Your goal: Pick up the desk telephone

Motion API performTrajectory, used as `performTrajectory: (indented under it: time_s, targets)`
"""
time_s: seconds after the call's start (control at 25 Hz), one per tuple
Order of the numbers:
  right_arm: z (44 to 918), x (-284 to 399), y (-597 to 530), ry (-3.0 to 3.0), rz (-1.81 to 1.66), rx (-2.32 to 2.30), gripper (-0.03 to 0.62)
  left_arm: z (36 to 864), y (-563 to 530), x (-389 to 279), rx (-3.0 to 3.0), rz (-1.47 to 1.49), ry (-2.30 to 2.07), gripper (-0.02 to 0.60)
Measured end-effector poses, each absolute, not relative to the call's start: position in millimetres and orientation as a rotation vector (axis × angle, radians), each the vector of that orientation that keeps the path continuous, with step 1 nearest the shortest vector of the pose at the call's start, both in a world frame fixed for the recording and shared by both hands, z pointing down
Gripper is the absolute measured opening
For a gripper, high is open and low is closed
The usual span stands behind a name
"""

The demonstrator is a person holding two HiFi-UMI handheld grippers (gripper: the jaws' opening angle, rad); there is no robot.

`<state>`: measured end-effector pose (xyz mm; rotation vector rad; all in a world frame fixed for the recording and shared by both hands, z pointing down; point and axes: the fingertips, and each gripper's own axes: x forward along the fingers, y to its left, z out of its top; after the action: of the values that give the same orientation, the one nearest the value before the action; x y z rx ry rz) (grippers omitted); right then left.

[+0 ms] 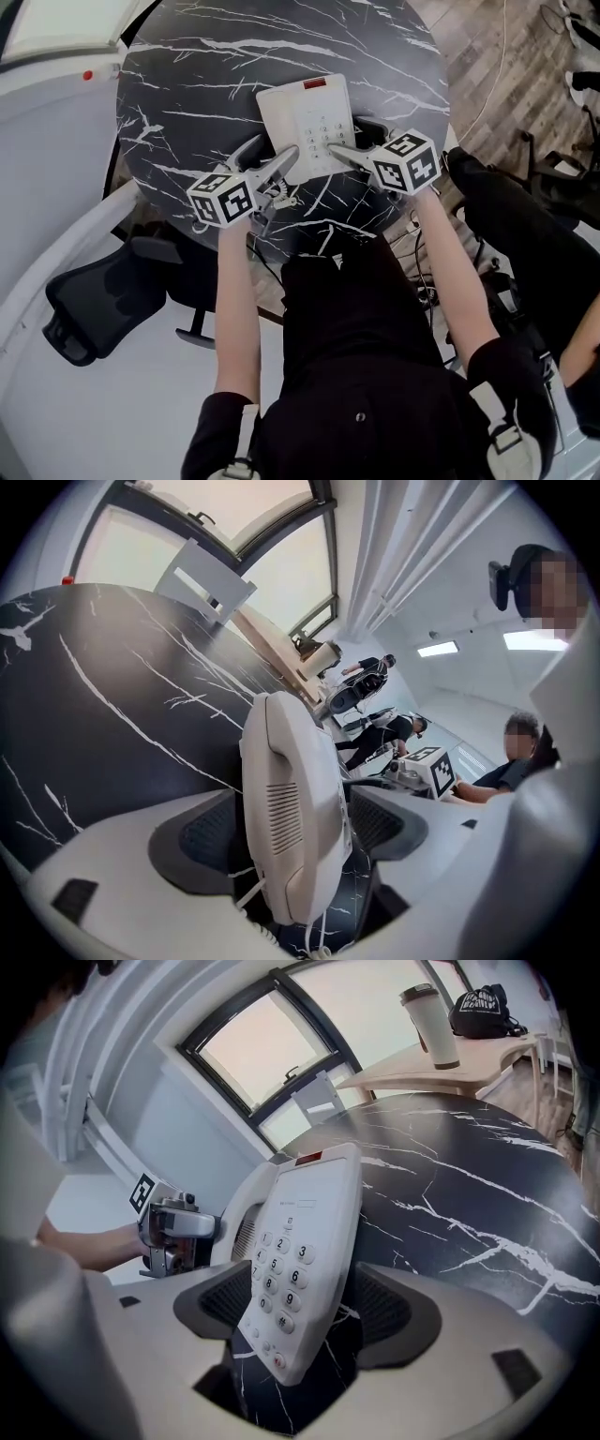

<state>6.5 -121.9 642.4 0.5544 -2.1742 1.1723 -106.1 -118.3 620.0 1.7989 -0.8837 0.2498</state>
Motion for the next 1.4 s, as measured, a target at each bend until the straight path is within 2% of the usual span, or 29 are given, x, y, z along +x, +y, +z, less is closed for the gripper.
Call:
performTrajectory:
  time_s: [1.4]
  targets:
    - [655.6, -4.5, -125.8, -2.160, 1.213, 0.542, 0.327, 634.8, -116.8, -90.4, 1.787, 0.263, -0.782, 0.385]
